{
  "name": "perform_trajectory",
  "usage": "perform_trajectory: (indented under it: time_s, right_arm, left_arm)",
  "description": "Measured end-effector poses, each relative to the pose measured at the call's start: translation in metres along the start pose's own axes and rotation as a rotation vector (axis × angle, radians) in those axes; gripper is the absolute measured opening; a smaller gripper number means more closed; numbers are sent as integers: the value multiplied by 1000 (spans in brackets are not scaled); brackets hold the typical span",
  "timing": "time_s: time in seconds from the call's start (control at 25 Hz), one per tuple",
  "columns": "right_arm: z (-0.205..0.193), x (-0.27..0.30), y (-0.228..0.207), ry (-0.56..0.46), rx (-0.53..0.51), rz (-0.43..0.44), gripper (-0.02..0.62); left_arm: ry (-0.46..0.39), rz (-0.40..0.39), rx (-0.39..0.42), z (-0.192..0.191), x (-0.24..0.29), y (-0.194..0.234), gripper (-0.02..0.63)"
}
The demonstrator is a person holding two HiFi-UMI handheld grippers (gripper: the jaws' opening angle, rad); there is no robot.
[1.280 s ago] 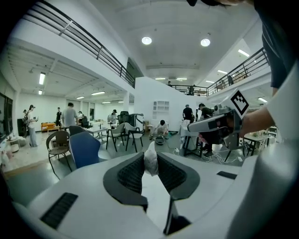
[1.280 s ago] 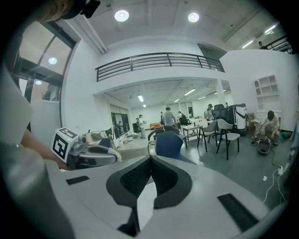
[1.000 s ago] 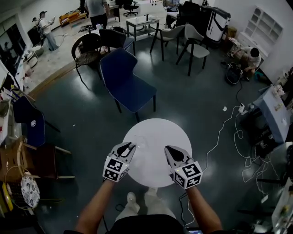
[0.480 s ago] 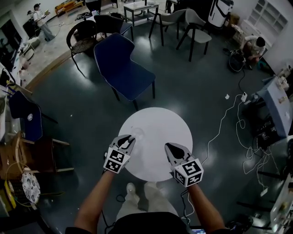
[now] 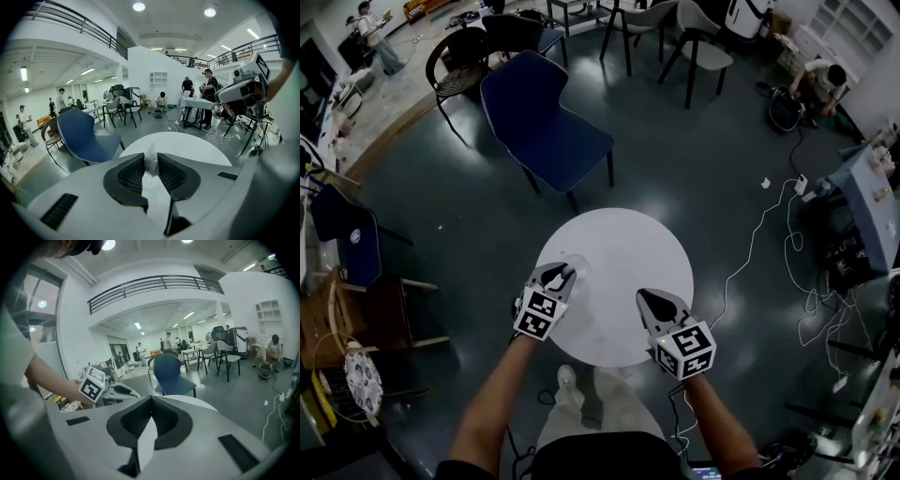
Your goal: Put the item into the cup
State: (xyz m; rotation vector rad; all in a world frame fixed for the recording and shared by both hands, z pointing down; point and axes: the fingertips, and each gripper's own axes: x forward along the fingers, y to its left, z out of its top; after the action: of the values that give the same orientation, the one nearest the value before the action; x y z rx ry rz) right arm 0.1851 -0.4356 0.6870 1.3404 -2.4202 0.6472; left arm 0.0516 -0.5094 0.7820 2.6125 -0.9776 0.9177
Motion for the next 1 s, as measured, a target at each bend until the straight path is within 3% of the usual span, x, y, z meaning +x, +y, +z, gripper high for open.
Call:
perform_trajectory:
  time_s: [0.4,0.56,1.0]
  right_arm:
    - [-12,11,-14,30,38,-13,15]
    - [-11,16,-14,29,48,-12,15]
    - [-11,21,-11,35,40,-15,15]
  left_arm:
    - [36,10,-53,-9,20,5,97]
    - [44,19,-42,-13,22,6,161]
    - [18,16,-54,-8,19,10,163]
